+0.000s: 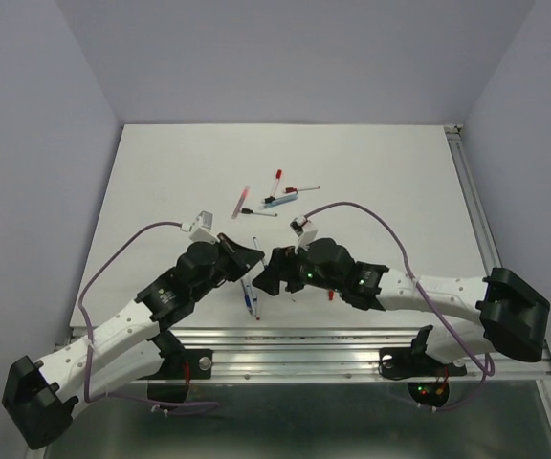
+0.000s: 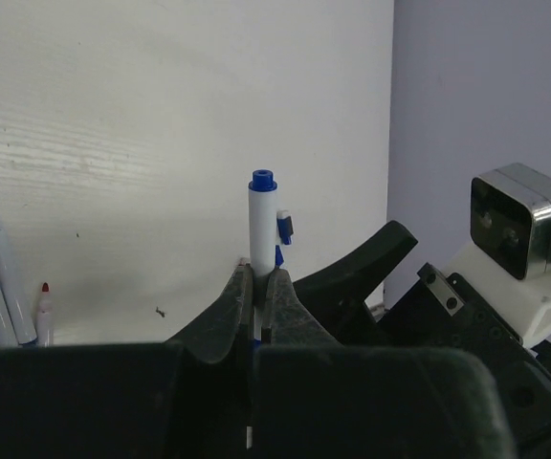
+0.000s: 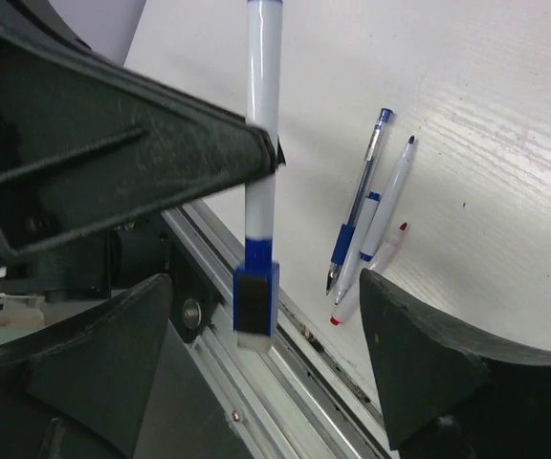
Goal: Open the pen caps
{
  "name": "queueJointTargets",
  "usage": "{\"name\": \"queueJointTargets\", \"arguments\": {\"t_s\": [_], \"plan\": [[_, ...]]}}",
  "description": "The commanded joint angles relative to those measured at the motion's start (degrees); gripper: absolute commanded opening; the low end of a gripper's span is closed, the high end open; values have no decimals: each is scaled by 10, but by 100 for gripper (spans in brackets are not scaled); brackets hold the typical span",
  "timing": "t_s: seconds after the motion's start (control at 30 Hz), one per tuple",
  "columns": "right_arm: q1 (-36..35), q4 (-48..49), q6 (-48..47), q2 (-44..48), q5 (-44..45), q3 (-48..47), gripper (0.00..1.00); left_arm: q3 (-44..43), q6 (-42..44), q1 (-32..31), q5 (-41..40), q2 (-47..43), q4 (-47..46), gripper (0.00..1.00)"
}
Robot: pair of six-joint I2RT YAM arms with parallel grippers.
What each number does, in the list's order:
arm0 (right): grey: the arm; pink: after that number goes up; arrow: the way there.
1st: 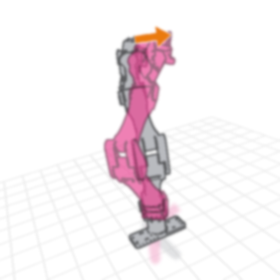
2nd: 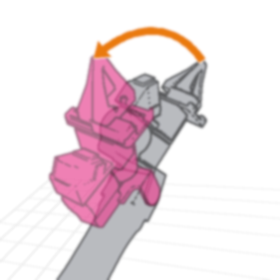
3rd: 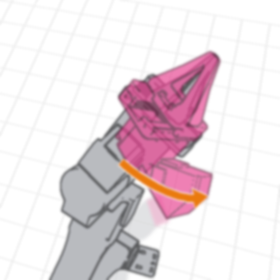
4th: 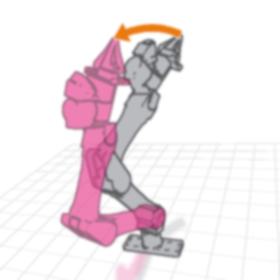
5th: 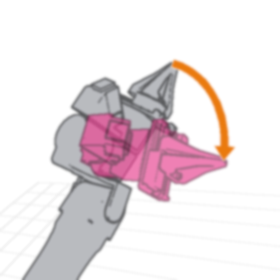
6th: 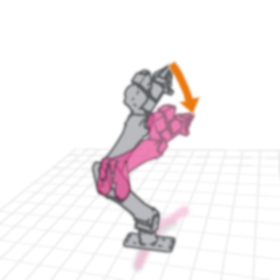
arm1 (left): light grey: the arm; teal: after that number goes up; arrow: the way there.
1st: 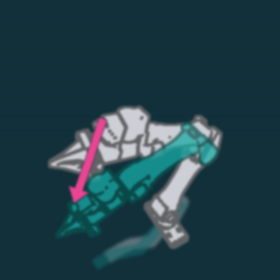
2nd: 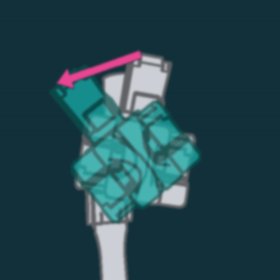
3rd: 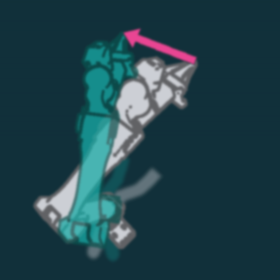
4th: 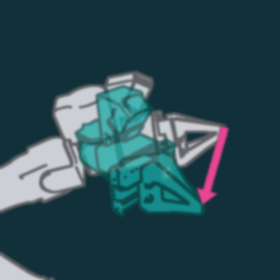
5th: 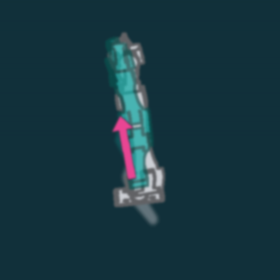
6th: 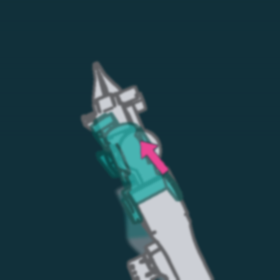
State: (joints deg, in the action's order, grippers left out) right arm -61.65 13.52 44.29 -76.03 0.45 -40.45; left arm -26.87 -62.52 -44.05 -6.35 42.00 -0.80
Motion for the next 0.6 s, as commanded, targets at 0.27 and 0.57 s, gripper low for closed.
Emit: {"name": "queueJointTargets", "arguments": {"t_s": [0.27, 0.57], "plan": [[-8, 13, -2, -33, 7, -57, 19, 8, -28, -35, -42, 2, -40, 0], [-25, -9, 29, -5, -81, -10, 1, -28, -10, -35, -146, 50, -41, 0]]}}
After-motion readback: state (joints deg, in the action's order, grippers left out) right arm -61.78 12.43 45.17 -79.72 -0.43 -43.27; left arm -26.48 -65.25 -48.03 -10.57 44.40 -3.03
